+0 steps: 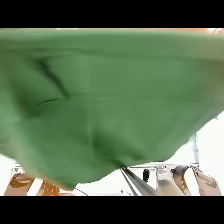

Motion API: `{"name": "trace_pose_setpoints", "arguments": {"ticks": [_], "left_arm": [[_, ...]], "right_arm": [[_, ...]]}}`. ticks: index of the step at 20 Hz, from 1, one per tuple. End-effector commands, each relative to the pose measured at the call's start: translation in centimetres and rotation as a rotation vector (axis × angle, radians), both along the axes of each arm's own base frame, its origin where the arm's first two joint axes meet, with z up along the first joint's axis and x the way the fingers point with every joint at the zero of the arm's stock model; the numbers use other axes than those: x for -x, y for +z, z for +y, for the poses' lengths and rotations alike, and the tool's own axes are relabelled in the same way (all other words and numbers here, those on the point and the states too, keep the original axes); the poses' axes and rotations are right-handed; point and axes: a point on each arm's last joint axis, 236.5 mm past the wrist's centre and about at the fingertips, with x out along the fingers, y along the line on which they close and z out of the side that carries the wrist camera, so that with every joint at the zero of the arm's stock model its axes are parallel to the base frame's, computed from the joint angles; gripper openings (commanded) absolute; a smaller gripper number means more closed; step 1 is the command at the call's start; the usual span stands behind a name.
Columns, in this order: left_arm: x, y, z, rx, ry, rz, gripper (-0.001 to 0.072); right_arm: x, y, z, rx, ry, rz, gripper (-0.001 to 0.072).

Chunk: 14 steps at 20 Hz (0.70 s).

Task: Fold the shirts.

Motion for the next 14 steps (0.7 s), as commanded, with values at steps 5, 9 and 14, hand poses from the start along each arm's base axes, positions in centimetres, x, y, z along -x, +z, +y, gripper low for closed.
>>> {"name": "trace_pose_setpoints", "arguments": {"ticks": [5,9,14], "left_arm": [[-16.1,-18.5,-2.1,0.271,-0.074,0.442,0.0022],[-23.1,-26.2,-2.7,0.427,-0.042,0.504,0.0021],[-29.5,-31.5,-2.4,0.522,0.006,0.498,0.0022]], "right_arm": [[-11.0,-15.4,-2.9,-0.265,0.1,0.332,0.0019],[-19.8,-23.8,-1.4,-0.297,0.126,0.423,0.0019],[-28.6,-31.8,-2.2,-0.391,0.049,0.541,0.0019]]}}
